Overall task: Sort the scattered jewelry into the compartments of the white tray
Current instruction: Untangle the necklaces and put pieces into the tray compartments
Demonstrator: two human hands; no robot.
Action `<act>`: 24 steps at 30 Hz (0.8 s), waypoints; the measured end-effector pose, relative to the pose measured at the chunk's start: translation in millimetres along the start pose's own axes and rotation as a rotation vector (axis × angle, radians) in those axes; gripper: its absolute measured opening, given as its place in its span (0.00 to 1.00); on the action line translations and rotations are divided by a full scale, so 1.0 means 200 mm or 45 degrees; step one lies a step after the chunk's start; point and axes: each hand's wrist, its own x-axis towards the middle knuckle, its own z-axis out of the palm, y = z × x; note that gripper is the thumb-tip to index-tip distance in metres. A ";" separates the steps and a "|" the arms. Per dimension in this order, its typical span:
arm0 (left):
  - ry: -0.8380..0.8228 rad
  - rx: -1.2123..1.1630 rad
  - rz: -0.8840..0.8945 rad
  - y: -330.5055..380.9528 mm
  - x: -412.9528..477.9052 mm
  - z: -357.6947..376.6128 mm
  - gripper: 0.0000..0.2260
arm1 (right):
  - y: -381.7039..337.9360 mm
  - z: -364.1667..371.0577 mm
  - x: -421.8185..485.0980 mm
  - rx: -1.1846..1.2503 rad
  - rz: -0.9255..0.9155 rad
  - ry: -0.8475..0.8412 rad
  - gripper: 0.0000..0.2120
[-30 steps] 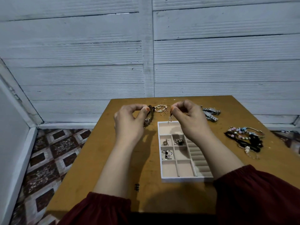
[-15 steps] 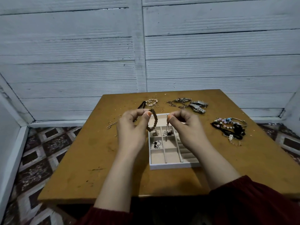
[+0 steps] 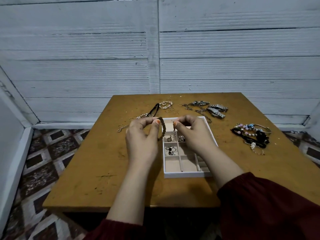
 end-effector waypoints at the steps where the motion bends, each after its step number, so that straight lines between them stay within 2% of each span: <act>1: 0.003 0.002 -0.007 -0.01 0.00 0.00 0.10 | 0.01 0.01 0.01 -0.056 0.002 0.006 0.05; 6: 0.014 0.002 -0.019 -0.06 0.02 -0.01 0.05 | 0.04 0.04 0.04 -0.213 0.030 0.044 0.07; 18: 0.023 -0.015 -0.064 -0.08 0.04 -0.02 0.06 | 0.03 0.05 0.05 -0.468 0.163 -0.019 0.10; 24: 0.028 -0.019 -0.076 -0.08 0.04 -0.02 0.06 | 0.02 0.05 0.05 -0.638 0.143 -0.056 0.06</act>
